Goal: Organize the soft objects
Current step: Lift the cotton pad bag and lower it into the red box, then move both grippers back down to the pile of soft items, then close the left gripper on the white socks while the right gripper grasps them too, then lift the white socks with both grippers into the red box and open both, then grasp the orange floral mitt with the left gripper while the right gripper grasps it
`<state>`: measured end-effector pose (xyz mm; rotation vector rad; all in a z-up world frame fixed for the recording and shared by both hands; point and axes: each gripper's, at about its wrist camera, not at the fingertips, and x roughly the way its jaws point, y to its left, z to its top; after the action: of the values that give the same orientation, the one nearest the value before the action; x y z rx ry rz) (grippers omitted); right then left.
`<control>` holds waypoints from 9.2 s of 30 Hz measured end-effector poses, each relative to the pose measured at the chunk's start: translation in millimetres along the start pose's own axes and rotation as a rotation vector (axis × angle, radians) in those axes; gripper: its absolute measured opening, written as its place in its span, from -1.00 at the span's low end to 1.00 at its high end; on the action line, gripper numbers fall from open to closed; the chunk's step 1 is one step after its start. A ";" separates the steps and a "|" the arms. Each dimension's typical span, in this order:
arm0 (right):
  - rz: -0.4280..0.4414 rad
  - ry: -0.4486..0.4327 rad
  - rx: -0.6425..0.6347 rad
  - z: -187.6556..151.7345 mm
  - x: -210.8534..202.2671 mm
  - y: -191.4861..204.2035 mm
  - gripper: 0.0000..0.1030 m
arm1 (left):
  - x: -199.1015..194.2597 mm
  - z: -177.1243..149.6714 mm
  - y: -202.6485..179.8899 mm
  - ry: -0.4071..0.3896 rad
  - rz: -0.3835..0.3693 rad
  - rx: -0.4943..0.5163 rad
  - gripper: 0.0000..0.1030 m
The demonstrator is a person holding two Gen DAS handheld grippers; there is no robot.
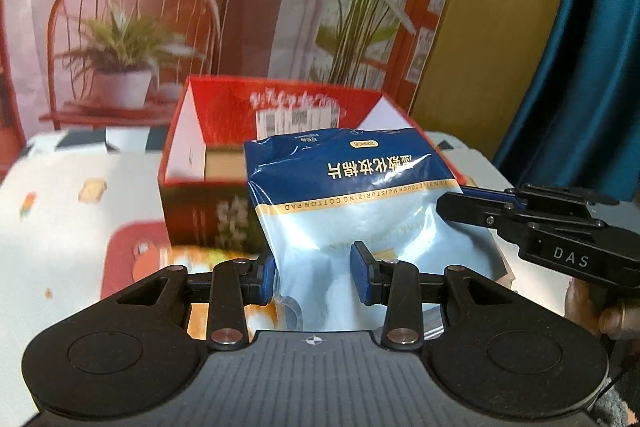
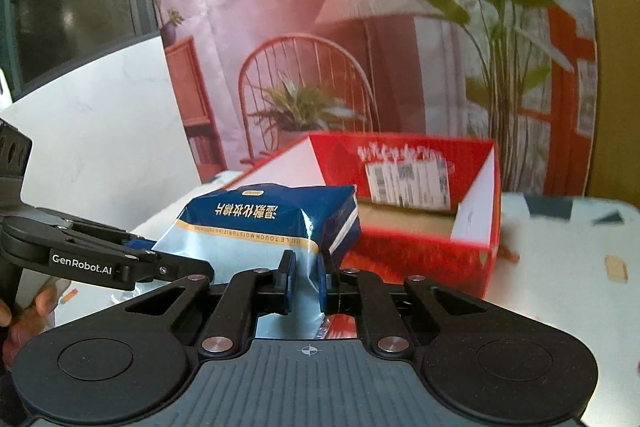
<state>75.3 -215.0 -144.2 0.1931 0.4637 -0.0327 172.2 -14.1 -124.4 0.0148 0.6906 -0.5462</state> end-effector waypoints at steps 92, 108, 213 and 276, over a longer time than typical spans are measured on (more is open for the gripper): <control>-0.136 0.092 0.148 -58.2 0.4 18.4 -0.51 | -39.5 -77.7 32.5 0.033 0.083 -0.210 0.06; -0.265 0.166 0.248 -96.8 -45.9 13.5 -0.18 | -61.5 -103.0 33.8 -0.008 0.194 -0.298 0.26; -0.420 -0.075 -0.096 39.3 54.8 -46.2 -0.76 | 54.6 69.9 12.8 -0.175 0.145 -0.011 -0.83; -0.127 0.158 0.225 -56.9 45.7 9.9 -0.22 | 19.9 -38.9 73.0 0.021 0.102 -0.177 0.53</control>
<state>91.9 -193.7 -212.8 0.3894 0.6295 -0.1958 196.8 46.6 -178.7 -0.1093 0.7530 -0.3863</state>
